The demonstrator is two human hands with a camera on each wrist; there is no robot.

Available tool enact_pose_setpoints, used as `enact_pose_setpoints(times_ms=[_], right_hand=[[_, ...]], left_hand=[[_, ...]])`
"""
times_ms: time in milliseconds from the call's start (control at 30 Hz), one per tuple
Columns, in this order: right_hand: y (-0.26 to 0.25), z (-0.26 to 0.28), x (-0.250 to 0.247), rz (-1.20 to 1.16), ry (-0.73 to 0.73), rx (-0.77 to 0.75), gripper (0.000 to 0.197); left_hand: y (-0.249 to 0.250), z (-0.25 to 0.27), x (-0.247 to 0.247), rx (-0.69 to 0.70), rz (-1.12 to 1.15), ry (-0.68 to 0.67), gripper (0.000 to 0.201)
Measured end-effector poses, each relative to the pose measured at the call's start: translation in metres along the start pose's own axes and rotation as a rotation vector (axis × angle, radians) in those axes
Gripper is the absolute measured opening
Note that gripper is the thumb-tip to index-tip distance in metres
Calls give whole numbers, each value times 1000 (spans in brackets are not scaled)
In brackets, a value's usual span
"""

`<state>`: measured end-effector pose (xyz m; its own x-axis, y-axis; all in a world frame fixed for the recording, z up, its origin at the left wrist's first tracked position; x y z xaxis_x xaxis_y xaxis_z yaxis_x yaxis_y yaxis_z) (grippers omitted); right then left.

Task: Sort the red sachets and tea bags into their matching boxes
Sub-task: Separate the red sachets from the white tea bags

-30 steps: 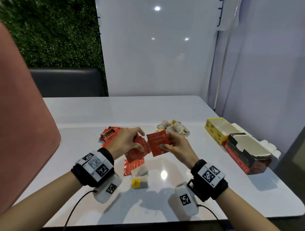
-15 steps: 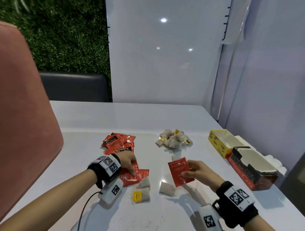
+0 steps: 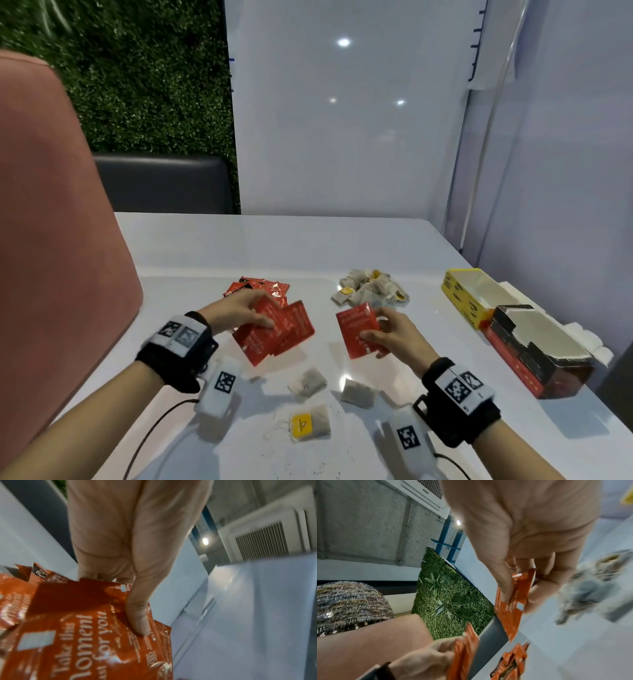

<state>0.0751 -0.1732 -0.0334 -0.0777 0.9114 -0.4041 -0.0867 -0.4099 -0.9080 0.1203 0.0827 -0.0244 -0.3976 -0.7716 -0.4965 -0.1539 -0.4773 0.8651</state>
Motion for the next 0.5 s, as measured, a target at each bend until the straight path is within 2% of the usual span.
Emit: enact_pose_setpoints(times_ms=[100, 200, 300, 367, 433, 500], right_hand=[[-36, -18, 20, 36, 53, -83, 30], [-80, -31, 59, 54, 26, -171, 26], [-116, -39, 86, 166, 33, -229, 24], [-121, -45, 94, 204, -41, -193, 27], [-113, -43, 95, 291, -125, -153, 36], [-93, -37, 88, 589, -151, -162, 51]], left_hand=[[13, 6, -7, 41, 422, 23, 63], [17, 3, -6, 4, 588, 69, 38], [16, -4, -9, -7, 658, 155, 31], [14, -7, -21, -11, 668, 246, 28], [5, -11, -43, -29, 562, 352, 27], [-9, -17, -72, -56, 322, 458, 22]])
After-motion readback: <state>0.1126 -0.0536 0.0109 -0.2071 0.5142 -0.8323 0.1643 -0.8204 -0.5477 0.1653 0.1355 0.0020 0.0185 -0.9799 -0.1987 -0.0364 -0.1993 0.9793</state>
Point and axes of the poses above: each hand's wrist, its own z-axis away from the middle knuckle, its own x-axis out of the palm, y = z × x, the point moved 9 cm from there along -z, towards the middle knuckle, and after that the axes turned 7 degrees about x, right-handed, at the moved point
